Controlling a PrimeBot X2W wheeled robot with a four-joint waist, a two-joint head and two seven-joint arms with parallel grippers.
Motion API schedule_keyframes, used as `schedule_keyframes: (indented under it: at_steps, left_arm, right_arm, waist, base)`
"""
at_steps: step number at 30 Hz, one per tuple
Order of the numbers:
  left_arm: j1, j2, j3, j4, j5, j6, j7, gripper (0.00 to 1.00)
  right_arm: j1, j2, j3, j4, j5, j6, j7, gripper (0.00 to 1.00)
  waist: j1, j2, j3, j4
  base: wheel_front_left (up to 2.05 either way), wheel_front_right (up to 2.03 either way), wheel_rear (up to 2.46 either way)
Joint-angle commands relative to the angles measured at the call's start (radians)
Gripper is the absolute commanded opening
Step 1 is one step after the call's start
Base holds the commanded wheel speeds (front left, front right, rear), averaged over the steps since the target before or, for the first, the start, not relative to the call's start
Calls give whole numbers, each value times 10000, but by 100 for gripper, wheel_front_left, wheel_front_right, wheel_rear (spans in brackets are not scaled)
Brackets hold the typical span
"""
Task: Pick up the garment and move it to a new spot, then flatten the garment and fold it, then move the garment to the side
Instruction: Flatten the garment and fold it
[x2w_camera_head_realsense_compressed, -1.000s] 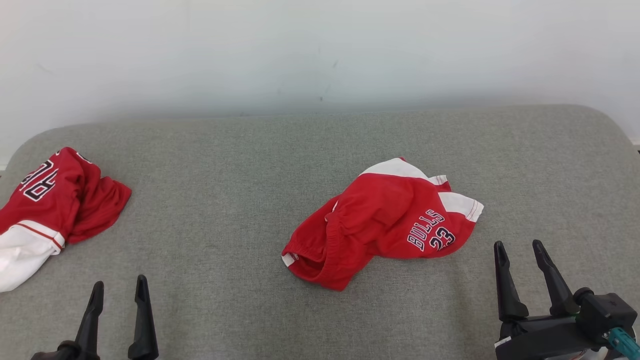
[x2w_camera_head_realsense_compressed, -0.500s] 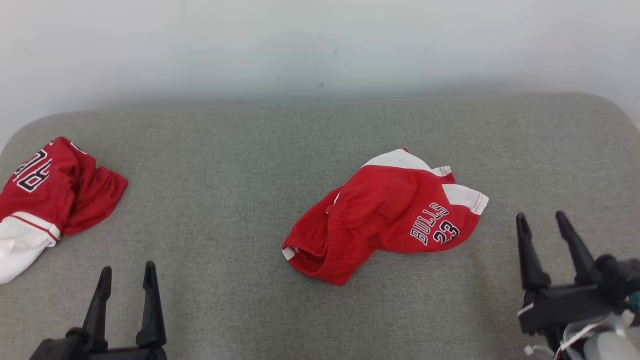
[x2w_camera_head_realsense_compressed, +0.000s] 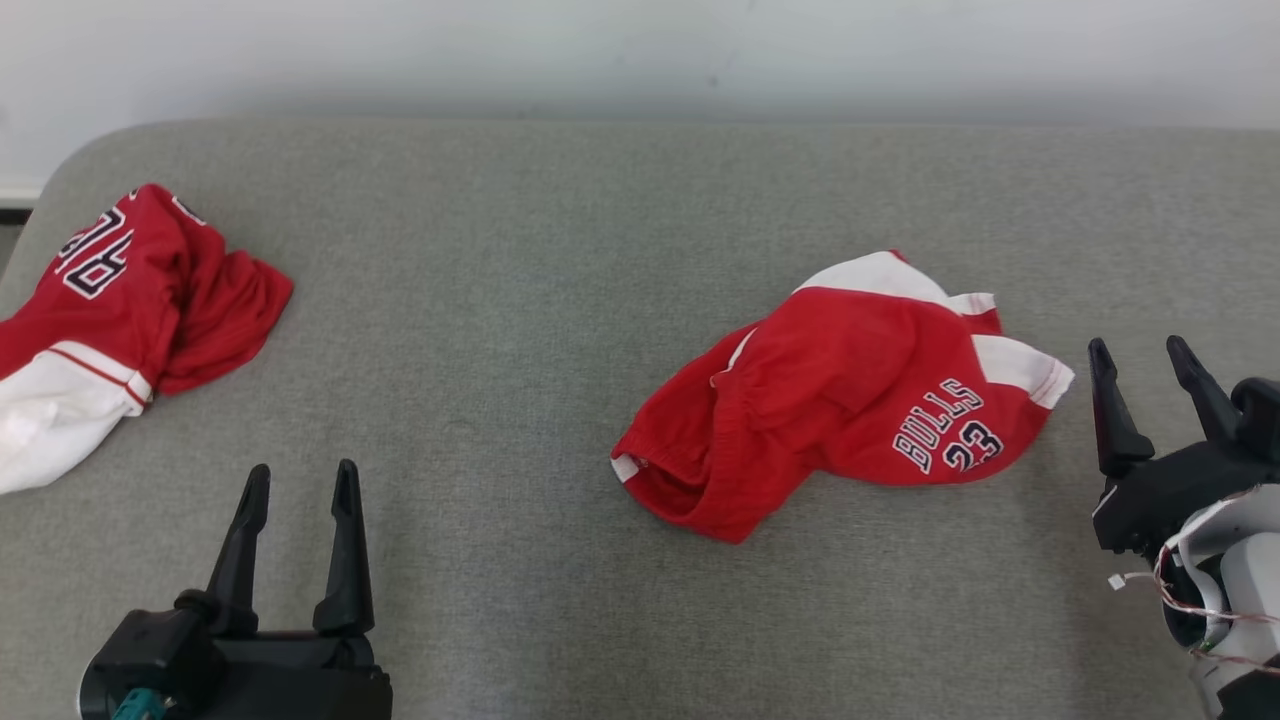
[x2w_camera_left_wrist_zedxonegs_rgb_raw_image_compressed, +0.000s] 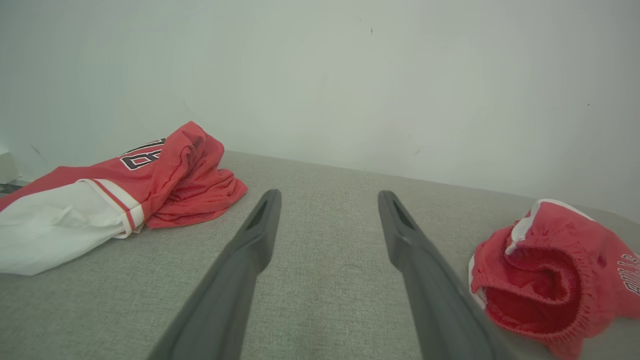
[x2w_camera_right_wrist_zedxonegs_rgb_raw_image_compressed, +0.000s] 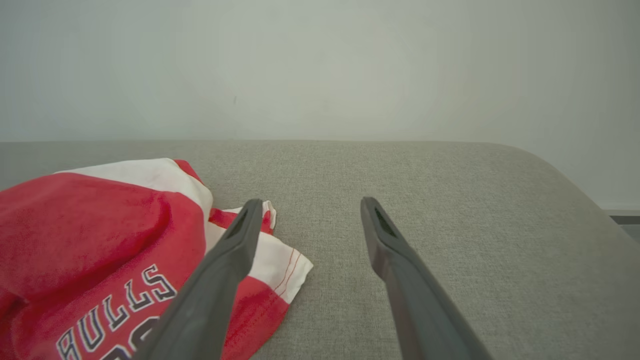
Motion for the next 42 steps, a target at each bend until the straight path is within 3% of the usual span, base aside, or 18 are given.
schedule_keyframes:
  at_steps: [1,14,15,16,17,22,27,42]
  left_arm:
    - [-178,-11,-35,37,43,-6,-6,100]
    - [-496,-28,-267,140,-40,38,-6,100]
    - [-483,-30,-279,117,-46,59,-6,100]
    - [-483,-30,-279,117,-46,59,-6,100]
    - [-466,-30,-294,98,-51,64,-6,100]
    - [-325,-28,-226,149,-23,142,-6,100]
    - [-143,-29,-130,244,27,128,-6,100]
    - [625,-28,64,373,-25,104,-6,100]
  right_arm:
    - [-297,-117,100,412,137,-25,-14,100]
    - [-1571,-120,1218,3736,1005,-23,-531,100]
    - [-1634,-143,1288,3892,1073,-23,-621,71]
    - [-1634,-143,1288,3892,1073,-23,-621,71]
    - [-1708,-139,1346,4004,1160,-25,-716,0]
    - [-1972,-195,1746,4214,1438,-24,-1151,0]
    - [-1882,-185,2024,3596,1527,-25,-1379,0]
    - [1559,50,2419,-2473,437,-24,-1372,0]
  waist:
    - [-2,-1,400,394]
    - [-2,-1,637,884]
    - [-2,-1,640,891]
    - [-2,-1,640,891]
    - [-2,-1,637,893]
    - [-2,-1,457,806]
    - [-2,-1,12,562]
    - [-2,-1,-1088,-457]
  base:
    - [0,0,0]
    - [0,0,0]
    - [0,0,0]
    - [0,0,0]
    - [0,0,0]
    - [0,0,0]
    - [0,0,0]
    - [0,0,0]
